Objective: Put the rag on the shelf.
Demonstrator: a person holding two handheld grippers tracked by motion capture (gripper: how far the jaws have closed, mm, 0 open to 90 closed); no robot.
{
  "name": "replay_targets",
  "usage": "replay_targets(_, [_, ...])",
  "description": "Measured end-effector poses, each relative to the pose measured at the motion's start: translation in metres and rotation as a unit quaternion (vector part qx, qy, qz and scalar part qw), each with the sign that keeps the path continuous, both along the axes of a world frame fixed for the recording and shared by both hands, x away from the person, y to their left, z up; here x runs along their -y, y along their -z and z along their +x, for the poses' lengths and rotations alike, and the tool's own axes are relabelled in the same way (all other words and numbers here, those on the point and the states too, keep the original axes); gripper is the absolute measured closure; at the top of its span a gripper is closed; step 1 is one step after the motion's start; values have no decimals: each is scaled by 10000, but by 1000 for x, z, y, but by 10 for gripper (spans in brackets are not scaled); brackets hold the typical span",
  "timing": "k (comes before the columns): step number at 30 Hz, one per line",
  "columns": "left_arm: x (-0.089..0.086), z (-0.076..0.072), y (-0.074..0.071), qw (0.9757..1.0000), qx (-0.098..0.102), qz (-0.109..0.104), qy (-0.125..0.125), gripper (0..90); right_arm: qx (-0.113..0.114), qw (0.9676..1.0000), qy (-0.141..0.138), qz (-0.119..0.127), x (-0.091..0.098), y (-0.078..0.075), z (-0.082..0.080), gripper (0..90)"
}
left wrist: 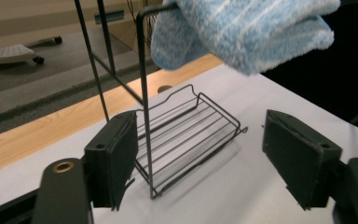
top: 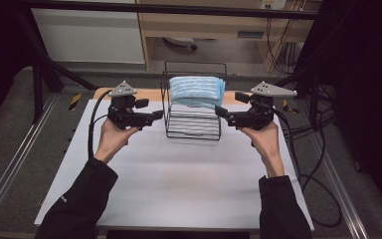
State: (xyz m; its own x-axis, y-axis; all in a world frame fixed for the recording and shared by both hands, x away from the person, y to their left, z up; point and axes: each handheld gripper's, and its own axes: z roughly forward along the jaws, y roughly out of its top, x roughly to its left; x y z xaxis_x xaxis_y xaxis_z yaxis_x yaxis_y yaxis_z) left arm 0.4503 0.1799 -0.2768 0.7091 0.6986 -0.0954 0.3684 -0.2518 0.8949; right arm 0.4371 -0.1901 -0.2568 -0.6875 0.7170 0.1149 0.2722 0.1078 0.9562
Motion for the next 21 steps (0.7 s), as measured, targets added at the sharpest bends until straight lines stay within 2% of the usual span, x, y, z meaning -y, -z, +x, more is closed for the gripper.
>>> replay_targets(3, [-7, -6, 8, 9999, -34, 110, 12, 202, -67, 9999, 37, -153, 1, 5, -3, 29])
replay_targets(6, [-13, -12, 17, 9997, -98, 206, 10, 157, -146, 9997, 43, -164, 4, 13, -6, 14])
replay_targets(14, [-29, -31, 50, 9987, -280, 427, 11, 124, -350, 9991, 21, -246, 10, 44, -17, 5])
replay_targets(21, [-46, -46, 86, 9982, -468, 383, -38, 121, -608, 9977, 9, -315, 18, 79, -27, 4])
